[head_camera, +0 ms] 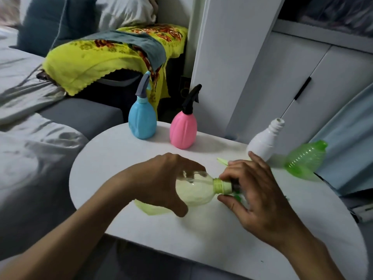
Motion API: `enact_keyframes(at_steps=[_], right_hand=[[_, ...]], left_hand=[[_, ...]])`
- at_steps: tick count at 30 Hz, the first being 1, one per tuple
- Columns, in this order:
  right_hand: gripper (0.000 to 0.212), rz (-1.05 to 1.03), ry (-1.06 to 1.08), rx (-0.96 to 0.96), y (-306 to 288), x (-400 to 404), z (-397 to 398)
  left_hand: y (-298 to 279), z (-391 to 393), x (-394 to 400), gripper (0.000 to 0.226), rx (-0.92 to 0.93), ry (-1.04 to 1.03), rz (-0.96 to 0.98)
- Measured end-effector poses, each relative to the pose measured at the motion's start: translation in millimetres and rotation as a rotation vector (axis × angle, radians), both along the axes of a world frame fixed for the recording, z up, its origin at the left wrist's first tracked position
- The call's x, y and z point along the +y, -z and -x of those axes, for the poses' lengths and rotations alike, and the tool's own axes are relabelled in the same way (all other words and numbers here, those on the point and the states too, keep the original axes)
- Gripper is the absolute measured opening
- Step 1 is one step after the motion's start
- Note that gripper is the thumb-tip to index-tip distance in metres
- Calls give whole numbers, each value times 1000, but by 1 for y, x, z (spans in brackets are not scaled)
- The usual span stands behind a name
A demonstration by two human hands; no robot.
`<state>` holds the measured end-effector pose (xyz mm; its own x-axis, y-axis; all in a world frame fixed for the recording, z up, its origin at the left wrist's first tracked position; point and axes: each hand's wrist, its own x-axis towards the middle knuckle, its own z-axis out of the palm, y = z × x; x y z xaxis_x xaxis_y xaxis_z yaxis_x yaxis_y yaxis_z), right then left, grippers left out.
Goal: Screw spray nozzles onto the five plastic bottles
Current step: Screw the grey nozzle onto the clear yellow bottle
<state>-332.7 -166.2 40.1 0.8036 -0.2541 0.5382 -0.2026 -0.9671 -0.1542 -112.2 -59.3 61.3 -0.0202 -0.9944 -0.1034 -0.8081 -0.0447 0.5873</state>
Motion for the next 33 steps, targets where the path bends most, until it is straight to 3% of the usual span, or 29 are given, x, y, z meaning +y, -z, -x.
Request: enact_keyframes(at_steps=[4, 11, 20, 24, 27, 33], right_hand=[[24, 16, -42, 42, 8, 6, -8], [33, -343, -3, -95, 7, 6, -6], [38, -565, 56, -91, 15, 0, -7], [44, -548, 52, -151, 15, -4, -4], [31, -602, 54, -219, 10, -5, -3], [32, -640, 72, -180, 11, -4, -2]], left_hand=[[3, -6, 5, 87, -157, 13, 78], [6, -2, 3, 83, -249, 18, 265], [10, 11, -1, 84, -486, -22, 368], [10, 13, -4, 83, -481, -48, 387], [11, 16, -6, 82, -480, -66, 416], [14, 19, -10, 83, -550, -65, 437]])
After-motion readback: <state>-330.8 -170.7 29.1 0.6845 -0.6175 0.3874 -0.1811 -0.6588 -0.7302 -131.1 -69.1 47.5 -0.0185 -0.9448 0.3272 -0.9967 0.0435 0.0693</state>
